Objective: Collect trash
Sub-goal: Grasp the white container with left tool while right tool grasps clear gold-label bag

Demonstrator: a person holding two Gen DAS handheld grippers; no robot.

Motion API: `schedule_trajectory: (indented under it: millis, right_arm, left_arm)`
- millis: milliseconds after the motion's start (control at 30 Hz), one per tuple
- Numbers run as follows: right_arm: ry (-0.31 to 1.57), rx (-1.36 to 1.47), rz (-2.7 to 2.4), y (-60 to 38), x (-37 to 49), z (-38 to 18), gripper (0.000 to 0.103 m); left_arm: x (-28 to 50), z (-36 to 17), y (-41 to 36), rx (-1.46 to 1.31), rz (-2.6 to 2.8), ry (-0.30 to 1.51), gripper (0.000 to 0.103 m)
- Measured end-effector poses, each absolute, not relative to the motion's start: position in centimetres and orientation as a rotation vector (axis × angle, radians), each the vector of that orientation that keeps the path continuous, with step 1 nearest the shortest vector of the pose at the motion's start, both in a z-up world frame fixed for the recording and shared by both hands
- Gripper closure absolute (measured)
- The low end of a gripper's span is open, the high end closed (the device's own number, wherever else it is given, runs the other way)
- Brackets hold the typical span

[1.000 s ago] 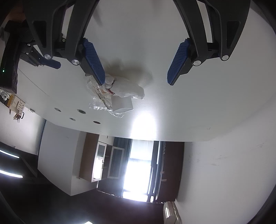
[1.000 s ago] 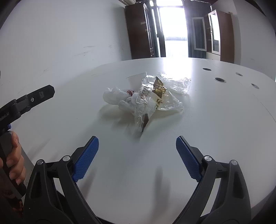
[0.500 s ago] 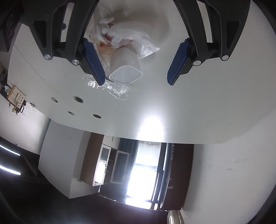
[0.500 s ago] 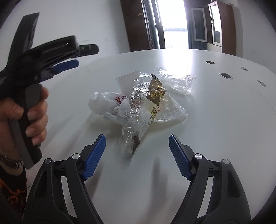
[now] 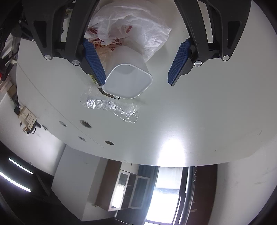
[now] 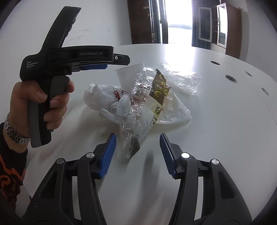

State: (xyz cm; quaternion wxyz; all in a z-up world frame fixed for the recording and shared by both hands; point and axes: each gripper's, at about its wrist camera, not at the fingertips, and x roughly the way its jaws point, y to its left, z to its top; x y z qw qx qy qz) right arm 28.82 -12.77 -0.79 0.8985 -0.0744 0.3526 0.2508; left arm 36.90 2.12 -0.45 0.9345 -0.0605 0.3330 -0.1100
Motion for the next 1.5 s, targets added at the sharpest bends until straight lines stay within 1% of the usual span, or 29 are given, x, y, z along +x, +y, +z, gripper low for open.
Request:
schedule_trajectory:
  millis: [67,100,133,200,267,433,467,500,567,600,700,733,800,867,967,1000,1033,1067,1100,1167,1300,1500]
  right_arm:
    - [0.743,-0.154,0.527,-12.7,28.9,-0.9,0.070]
    - [0.750,-0.150,0.534,-12.7,28.9,-1.0,0.073]
    - [0.754,-0.146,0.538,-12.7,28.9,-1.1,0.078]
    - [0.757,-0.144,0.541,-12.6,28.6,-1.1,0.083]
    - [0.751,-0.144,0.538,-12.7,28.3,-1.0,0.089]
    - [0.731,-0.096,0.509,-14.1,27.9,-0.7,0.091]
    - [0.731,-0.083,0.508,-14.4,27.9,-0.7,0.091]
    - [0.731,-0.067,0.506,-14.7,27.8,-0.7,0.091]
    - [0.736,-0.045,0.504,-15.1,27.9,-0.8,0.091]
    - [0.737,-0.041,0.503,-15.1,28.0,-0.8,0.091]
    - [0.734,-0.037,0.503,-15.1,27.8,-0.8,0.091]
    - [0.735,-0.033,0.503,-15.2,27.9,-0.8,0.091]
    - [0.737,-0.029,0.503,-15.4,28.5,-0.9,0.091]
    - [0.734,-0.027,0.501,-15.5,28.6,-0.8,0.091]
    - [0.732,-0.027,0.501,-15.6,28.8,-0.8,0.091]
    - [0.728,-0.030,0.500,-15.6,28.7,-0.8,0.091]
    - [0.725,-0.033,0.499,-15.6,28.6,-0.8,0.091]
    - [0.720,-0.036,0.496,-15.5,28.5,-0.7,0.091]
    - [0.716,-0.039,0.495,-15.5,28.4,-0.7,0.091]
    - [0.707,-0.043,0.495,-15.5,28.1,-0.6,0.091]
    - [0.686,-0.050,0.485,-15.4,27.4,-0.4,0.092]
    - [0.643,-0.061,0.495,-15.9,24.5,0.3,0.094]
  left_arm:
    - [37.4,-0.7,1.4,-0.080,-0.253,0.684,0.031]
    - [37.5,-1.0,1.0,-0.067,-0.268,0.693,0.032]
    - [37.9,-1.3,0.6,-0.055,-0.279,0.706,0.034]
    - [38.0,-1.8,-0.1,-0.014,-0.286,0.713,0.040]
    - [38.0,-1.9,-0.2,-0.001,-0.298,0.706,0.040]
    - [37.2,-1.6,0.0,0.021,-0.297,0.692,0.044]
    - [37.0,-1.5,-0.2,0.040,-0.292,0.681,0.047]
    - [36.8,-1.4,-0.4,0.059,-0.289,0.675,0.049]
    - [36.5,-1.2,-0.7,0.078,-0.282,0.655,0.048]
    - [36.5,-1.1,-0.7,0.081,-0.278,0.643,0.046]
    - [36.6,-1.1,-0.6,0.071,-0.303,0.641,0.047]
    - [36.5,-1.1,-0.7,0.072,-0.327,0.627,0.050]
    - [36.2,-0.8,-1.0,0.073,-0.367,0.600,0.060]
    - [36.1,-0.9,-1.3,0.071,-0.398,0.602,0.067]
    - [36.6,-1.6,-1.7,0.111,-0.361,0.641,0.071]
    - [36.7,-1.9,-1.6,0.110,-0.357,0.660,0.074]
    - [37.0,-2.2,-1.5,0.103,-0.356,0.686,0.079]
    - [37.1,-2.4,-1.4,0.097,-0.355,0.702,0.092]
    - [37.1,-2.5,-1.3,0.092,-0.352,0.713,0.099]
    - [36.9,-2.4,-0.9,0.075,-0.349,0.714,0.100]
    - [35.9,-1.4,-0.2,0.026,-0.335,0.657,0.101]
    - [32.4,1.6,1.8,-0.077,-0.246,0.474,0.101]
